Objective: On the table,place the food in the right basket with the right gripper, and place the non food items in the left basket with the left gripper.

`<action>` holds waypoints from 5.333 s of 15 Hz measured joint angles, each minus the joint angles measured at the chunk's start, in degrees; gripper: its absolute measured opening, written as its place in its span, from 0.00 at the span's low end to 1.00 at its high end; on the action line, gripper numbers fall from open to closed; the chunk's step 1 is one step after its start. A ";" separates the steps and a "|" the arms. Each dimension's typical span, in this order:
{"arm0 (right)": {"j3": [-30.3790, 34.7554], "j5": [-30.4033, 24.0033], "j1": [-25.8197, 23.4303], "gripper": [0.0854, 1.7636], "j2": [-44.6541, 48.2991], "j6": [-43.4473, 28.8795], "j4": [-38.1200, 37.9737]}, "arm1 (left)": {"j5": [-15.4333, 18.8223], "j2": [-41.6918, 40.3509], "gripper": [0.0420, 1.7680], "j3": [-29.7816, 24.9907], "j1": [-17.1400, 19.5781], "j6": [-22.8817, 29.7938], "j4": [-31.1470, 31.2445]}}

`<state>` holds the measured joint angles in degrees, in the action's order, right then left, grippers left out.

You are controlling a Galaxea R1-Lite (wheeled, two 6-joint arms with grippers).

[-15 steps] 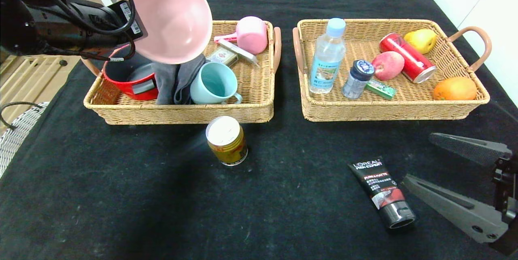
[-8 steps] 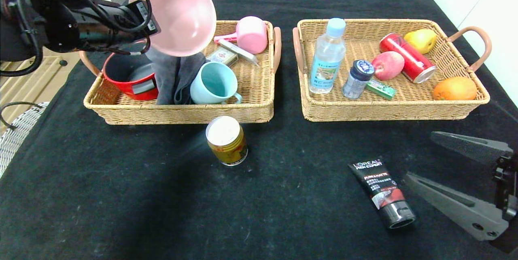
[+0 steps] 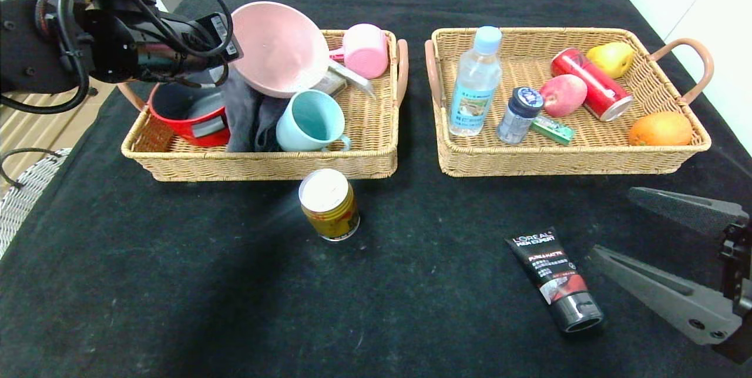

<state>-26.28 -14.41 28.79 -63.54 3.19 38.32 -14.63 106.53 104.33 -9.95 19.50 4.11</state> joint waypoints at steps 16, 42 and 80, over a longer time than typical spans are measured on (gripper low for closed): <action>0.00 0.02 -0.07 0.97 0.11 0.02 0.10 | 1.65 -10.29 0.89 -6.67 -4.99 -1.95 5.53; -0.04 0.00 -0.29 0.97 0.91 0.11 0.11 | -0.83 -7.17 0.96 -14.30 -27.31 -6.91 30.09; -0.76 0.02 -0.93 0.97 2.55 0.09 -0.30 | 2.76 -5.62 0.63 -8.52 -35.74 -7.39 29.98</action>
<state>-27.04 -14.38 27.87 -60.99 3.28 38.01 -11.87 100.91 95.81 -45.69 12.12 34.08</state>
